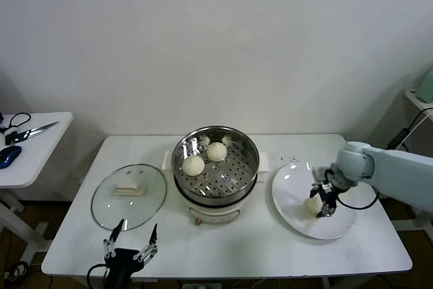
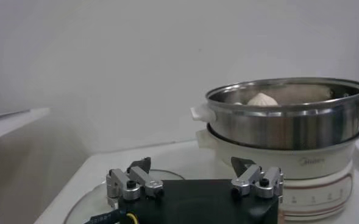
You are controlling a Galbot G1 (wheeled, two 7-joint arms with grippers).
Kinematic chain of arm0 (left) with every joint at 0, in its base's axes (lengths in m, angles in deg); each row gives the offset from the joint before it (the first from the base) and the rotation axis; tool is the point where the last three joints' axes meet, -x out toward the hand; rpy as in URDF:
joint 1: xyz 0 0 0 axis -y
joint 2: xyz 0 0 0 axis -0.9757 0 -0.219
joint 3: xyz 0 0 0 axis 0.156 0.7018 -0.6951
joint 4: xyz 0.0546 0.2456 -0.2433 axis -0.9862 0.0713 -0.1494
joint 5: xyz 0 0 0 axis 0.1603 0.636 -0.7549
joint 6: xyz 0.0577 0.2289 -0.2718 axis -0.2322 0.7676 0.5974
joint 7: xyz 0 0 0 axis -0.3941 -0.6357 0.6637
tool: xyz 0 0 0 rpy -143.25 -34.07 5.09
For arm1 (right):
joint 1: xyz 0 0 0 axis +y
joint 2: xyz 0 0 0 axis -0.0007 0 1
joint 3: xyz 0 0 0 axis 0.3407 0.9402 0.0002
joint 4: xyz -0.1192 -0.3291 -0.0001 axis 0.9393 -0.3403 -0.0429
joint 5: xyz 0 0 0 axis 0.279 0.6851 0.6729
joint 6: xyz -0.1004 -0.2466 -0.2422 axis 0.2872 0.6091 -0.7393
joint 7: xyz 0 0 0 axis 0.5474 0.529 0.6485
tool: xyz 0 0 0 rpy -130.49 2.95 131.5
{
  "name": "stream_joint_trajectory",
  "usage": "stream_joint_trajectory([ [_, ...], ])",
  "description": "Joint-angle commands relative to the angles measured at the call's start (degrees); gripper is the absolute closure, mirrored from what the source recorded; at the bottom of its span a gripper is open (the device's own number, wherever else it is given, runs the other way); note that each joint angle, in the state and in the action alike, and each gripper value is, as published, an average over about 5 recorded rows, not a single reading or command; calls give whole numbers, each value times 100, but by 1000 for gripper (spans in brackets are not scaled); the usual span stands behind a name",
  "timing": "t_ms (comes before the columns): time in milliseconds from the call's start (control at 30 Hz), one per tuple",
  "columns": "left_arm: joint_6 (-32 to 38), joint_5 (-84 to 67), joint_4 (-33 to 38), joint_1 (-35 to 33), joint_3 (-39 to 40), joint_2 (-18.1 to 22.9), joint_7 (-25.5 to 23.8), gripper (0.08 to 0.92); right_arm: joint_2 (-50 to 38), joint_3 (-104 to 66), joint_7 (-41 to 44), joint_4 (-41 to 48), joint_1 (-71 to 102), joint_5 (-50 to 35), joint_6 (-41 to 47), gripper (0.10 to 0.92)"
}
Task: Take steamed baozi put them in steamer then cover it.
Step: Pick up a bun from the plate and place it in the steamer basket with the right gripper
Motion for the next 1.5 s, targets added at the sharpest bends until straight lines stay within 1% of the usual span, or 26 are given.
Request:
stream_joint_trajectory([
  [33, -4, 3, -6, 0, 3, -3, 0, 177, 707, 1267, 791, 95, -2614, -234, -1363, 354],
  [167, 6, 0, 13, -7, 1, -10, 3, 177, 1319, 1166, 1114, 115, -3594, -188, -2312, 352],
  [267, 11, 0, 18, -7, -6, -19, 0, 177, 1701, 870, 1152, -223, -3980, -143, -2806, 353],
  [467, 22, 17, 19, -10, 16, -17, -2, 177, 2354, 198, 652, -1172, -3844, 383, -3127, 355],
  [667, 33, 21, 34, -22, 18, -23, -2, 177, 2893, -51, -9, -1644, -2897, 1018, -3231, 355],
  [833, 46, 18, 68, -50, 5, -21, -2, 177, 3173, -50, -432, -1490, -2064, 1649, -3396, 355],
  [1000, 40, 8, 108, -66, -21, -9, -3, 177, 3285, 27, -681, -1046, -1432, 2352, -3594, 355],
  [1100, 36, 3, 113, -71, -33, 4, -1, 177, 3329, 18, -714, -752, -1104, 2632, -3717, 355],
  [1267, 31, 1, 108, -80, -50, 14, -1, 177, 3414, 19, -690, -507, -801, 2719, -3762, 355],
  [1500, 35, -8, 83, -77, -63, 22, 2, 177, 3560, 51, -664, -383, -605, 2500, -3663, 355],
])
